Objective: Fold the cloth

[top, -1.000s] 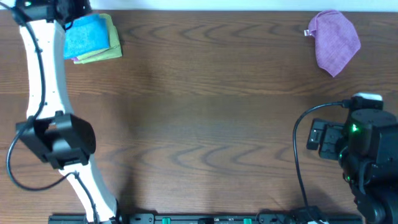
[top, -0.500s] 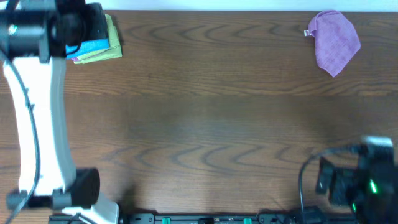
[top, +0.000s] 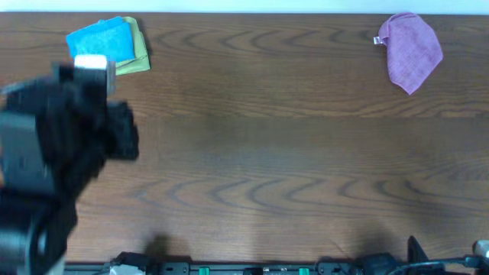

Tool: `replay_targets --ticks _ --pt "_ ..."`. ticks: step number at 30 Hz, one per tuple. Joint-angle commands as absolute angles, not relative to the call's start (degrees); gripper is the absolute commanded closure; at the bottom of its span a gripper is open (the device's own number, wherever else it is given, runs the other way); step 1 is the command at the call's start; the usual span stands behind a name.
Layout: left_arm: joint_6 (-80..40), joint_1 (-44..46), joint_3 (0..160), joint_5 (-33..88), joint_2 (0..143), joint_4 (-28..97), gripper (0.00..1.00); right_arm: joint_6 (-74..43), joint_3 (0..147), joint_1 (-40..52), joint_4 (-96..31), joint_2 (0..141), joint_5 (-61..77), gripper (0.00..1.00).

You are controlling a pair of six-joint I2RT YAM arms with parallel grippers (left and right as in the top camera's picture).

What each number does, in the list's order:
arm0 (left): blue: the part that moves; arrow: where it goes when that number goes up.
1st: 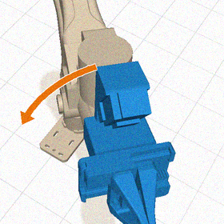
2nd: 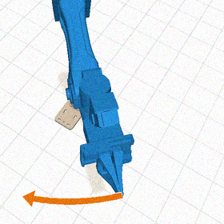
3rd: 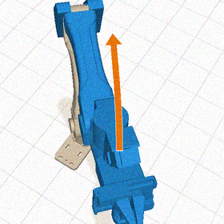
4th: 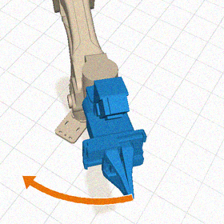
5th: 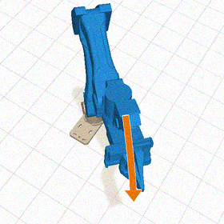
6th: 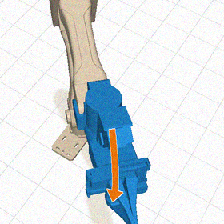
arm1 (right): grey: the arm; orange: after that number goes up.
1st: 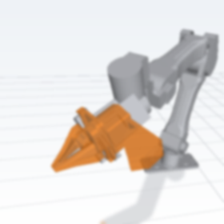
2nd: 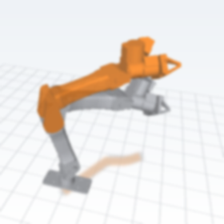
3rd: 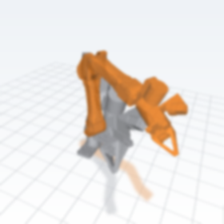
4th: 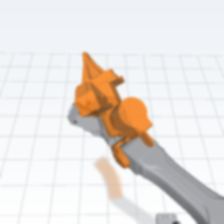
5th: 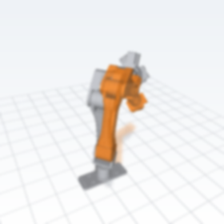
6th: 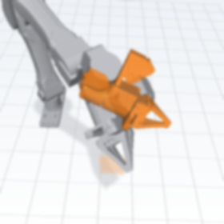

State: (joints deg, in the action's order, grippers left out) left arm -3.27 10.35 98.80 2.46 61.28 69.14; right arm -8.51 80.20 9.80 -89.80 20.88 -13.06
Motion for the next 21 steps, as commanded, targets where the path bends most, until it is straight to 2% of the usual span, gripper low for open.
replay_targets --ticks 1,4,5,6,7,9,11,15,16,21 --pt "-5.13 10.59 89.36 1.3 53.67 68.23 0.94 -7.86 80.47 9.17 -89.73 20.88 -13.3 0.01" --pt "-7.33 10.59 83.15 1.32 47.64 68.64 0.94 -7.86 80.47 9.17 -89.84 20.88 -13.28 0.01" --pt "-7.86 10.59 82.08 1.32 46.7 68.9 0.91 -7.86 80.47 9.17 -89.86 20.88 -13.28 0.01" --pt "-7.92 10.59 81.34 1.32 46.11 69.17 0.83 -7.86 80.47 9.17 -89.86 20.88 -13.28 0.01" --pt "-7.94 10.59 80.9 1.34 45.82 69.45 0.71 -7.86 80.47 9.17 -89.84 20.88 -13.3 0.01" --pt "-7.97 10.59 80.77 1.54 45.82 69.87 0.63 -7.86 80.47 9.17 -89.84 20.88 -13.28 0.01" --pt "-7.94 10.59 80.77 1.52 45.84 69.49 0.44 -7.86 80.47 9.17 -89.84 20.91 -13.28 0.01" --pt "-7.97 10.59 80.77 1.54 45.84 68.27 0.18 -7.86 80.47 9.17 -89.86 20.91 -13.28 0.01" --pt "-7.97 10.59 80.77 1.54 45.84 68.2 0.02 -7.86 80.47 9.17 -89.84 20.91 -13.28 0.01" --pt "-7.94 10.59 80.77 2.42 45.84 69.06 0.05 -7.86 80.47 9.17 -89.86 20.88 -13.28 0.01"
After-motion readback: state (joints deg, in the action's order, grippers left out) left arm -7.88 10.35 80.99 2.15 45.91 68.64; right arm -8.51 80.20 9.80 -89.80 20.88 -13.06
